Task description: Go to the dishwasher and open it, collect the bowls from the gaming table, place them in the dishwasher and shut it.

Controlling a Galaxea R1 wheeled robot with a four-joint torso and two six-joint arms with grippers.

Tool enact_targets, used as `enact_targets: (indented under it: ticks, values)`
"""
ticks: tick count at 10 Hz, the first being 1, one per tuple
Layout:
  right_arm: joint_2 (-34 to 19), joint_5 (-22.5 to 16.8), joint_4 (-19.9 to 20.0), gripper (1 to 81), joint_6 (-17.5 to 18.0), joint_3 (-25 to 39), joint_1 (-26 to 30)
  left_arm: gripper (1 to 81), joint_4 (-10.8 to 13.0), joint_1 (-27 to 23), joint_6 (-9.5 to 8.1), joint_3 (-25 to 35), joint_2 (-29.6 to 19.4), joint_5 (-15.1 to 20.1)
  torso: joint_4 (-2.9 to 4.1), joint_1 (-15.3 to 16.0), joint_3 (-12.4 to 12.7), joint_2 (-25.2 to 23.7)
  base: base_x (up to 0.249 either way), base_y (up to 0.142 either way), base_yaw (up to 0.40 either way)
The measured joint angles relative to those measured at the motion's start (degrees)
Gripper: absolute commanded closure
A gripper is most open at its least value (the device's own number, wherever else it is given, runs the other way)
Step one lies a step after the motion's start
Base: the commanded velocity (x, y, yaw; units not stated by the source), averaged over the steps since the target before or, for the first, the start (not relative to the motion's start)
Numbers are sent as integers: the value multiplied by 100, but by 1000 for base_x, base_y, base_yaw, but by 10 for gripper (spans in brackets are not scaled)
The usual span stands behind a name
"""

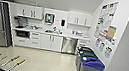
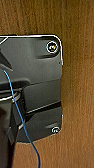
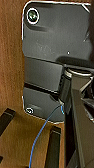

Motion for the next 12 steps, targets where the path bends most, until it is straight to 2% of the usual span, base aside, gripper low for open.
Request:
enact_targets:
  ticks: [12]
  values:
    - [-13,5,4,10,0,-107,-22,10,0,1,0,0,94,0,0,0,0,0,125,0,0]
